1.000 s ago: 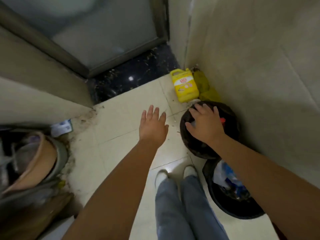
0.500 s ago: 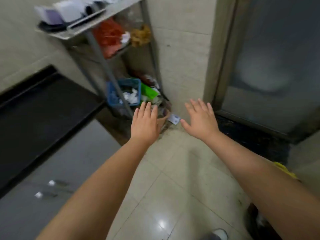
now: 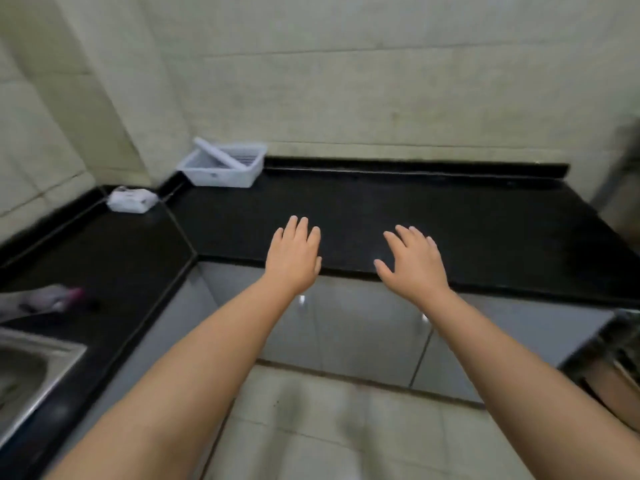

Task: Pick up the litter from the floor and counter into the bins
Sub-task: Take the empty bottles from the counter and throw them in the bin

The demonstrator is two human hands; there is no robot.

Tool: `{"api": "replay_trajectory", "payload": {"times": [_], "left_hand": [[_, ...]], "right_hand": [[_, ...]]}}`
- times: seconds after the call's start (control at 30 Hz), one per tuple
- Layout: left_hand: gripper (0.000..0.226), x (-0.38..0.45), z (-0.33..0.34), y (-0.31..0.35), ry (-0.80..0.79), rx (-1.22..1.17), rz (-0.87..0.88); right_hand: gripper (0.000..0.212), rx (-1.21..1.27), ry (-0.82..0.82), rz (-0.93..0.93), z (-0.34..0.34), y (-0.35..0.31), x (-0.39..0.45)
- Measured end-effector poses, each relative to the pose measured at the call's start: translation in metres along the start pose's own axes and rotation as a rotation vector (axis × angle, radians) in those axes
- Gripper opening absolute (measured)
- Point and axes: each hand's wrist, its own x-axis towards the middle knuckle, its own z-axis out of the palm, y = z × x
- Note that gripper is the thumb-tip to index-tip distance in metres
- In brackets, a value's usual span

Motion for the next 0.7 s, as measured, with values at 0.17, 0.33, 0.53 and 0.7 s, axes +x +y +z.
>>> {"api": "replay_trajectory", "payload": {"times": [0.17,0.33,0.53,0.7], "left_hand": [[0.059,-0.003,0.017,-0.153,-0.037,0.001,-0.321],[0.059,0.009,0.03,-0.286,-0.044,0.003,-0.614],[0.057,-0.01,0.062,-0.409,-0.114,-0.037,-0.97],[0.057,-0.065,0.099,-0.474,-0.189,-0.05,-1.181]], "right_hand": [[0.057,-0.034,-0.068,-0.312,0.041,-0.139,0.097],[0.055,0.003,-0.098,-0.561,0.08,-0.263,0.202],[0.055,-0.004,-0.224,-0.885,0.14,-0.402,0.277],[0.055,-0.02,-0.389,-1.095,0.213,-0.505,0.258]]}}
